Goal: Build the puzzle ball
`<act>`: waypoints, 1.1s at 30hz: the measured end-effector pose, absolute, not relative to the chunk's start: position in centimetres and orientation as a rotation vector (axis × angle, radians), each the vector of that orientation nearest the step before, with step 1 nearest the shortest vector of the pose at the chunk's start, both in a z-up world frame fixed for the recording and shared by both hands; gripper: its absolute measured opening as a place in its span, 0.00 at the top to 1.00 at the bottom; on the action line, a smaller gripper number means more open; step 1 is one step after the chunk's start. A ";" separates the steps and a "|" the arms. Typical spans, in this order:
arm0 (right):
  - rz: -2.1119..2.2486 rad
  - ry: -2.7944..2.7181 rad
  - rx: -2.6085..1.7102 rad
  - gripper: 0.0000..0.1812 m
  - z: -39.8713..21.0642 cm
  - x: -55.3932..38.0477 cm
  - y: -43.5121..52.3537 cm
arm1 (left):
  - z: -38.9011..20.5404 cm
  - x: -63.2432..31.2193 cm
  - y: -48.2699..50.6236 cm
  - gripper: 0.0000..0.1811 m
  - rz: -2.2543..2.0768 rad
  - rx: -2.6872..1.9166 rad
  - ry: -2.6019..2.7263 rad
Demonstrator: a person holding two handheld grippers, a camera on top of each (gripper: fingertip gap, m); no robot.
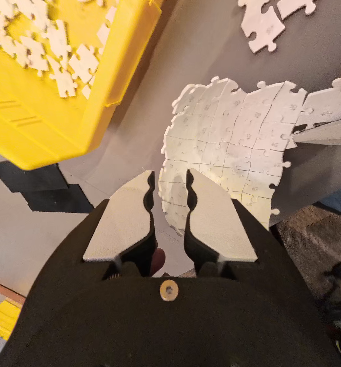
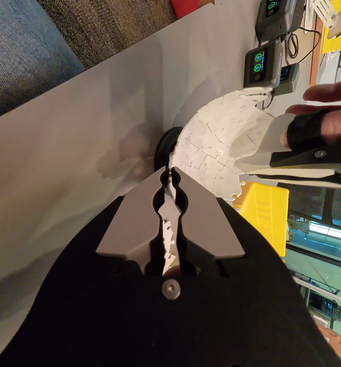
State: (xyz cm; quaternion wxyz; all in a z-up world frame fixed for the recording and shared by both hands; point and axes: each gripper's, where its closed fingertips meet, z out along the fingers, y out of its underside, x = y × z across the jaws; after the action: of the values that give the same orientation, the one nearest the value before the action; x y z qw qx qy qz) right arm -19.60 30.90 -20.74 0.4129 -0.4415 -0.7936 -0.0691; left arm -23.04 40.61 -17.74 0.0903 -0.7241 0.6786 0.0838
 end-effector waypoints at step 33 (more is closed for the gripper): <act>-0.175 -1.917 -1.110 0.99 -20.4 -20.5 30.7 | -17.7 -24.1 42.3 0.98 0.506 -2.259 2.180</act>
State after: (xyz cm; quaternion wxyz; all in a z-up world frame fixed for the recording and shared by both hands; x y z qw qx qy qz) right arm -20.47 30.73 -20.40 0.4439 -0.4477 -0.7730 -0.0707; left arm -24.11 42.31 -17.72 -0.0190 -0.7104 0.6854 0.1590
